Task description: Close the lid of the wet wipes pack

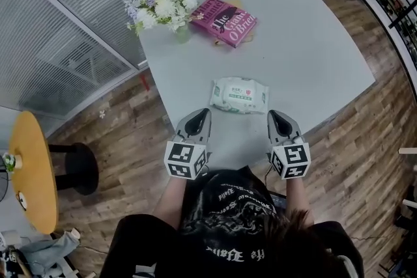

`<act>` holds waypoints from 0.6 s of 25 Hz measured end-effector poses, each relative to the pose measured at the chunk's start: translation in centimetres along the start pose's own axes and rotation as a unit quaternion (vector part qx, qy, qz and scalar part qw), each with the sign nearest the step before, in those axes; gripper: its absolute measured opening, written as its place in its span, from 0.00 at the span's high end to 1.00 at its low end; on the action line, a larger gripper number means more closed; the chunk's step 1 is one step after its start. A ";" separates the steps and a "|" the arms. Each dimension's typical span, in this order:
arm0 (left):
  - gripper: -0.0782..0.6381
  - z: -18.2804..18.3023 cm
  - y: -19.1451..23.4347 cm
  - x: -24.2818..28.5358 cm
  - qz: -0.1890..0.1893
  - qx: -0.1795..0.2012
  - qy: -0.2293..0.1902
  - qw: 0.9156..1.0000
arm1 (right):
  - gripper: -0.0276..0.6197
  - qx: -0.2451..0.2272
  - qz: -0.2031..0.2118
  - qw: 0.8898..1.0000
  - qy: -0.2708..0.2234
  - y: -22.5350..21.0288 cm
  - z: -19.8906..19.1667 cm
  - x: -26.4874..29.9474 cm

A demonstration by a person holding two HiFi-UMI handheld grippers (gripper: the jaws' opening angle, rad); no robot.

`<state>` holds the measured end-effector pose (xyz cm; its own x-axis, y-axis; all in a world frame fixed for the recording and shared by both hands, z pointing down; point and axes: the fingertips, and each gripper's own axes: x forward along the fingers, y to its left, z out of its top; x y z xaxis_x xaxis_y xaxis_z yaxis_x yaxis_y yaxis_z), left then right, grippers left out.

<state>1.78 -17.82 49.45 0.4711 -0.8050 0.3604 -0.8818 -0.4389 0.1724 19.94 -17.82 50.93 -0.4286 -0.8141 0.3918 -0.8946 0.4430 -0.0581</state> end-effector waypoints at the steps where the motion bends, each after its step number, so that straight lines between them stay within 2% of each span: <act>1: 0.88 0.4 0.1 -0.3 0.001 0.008 -0.005 1.000 | 0.96 0.002 -0.007 1.000 -0.007 -0.1 0.4 -0.1; 4: 0.88 1.3 0.0 -0.7 -0.001 0.027 -0.017 0.999 | 0.96 0.010 -0.021 0.999 -0.025 0.0 1.3 -0.3; 10: 0.88 2.4 -1.0 -0.9 -0.007 0.027 -0.036 0.999 | 0.96 0.019 -0.045 0.998 -0.043 -0.6 1.9 -1.4; 15: 0.88 3.0 -1.6 -1.1 -0.001 0.036 -0.049 0.998 | 0.96 0.008 -0.054 0.998 -0.044 -1.2 1.9 -2.1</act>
<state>2.74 -17.39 46.04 0.4764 -0.8376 0.2672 -0.8785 -0.4658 0.1064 21.62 -17.35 48.40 -0.3379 -0.8870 0.3147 -0.9379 0.3452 -0.0341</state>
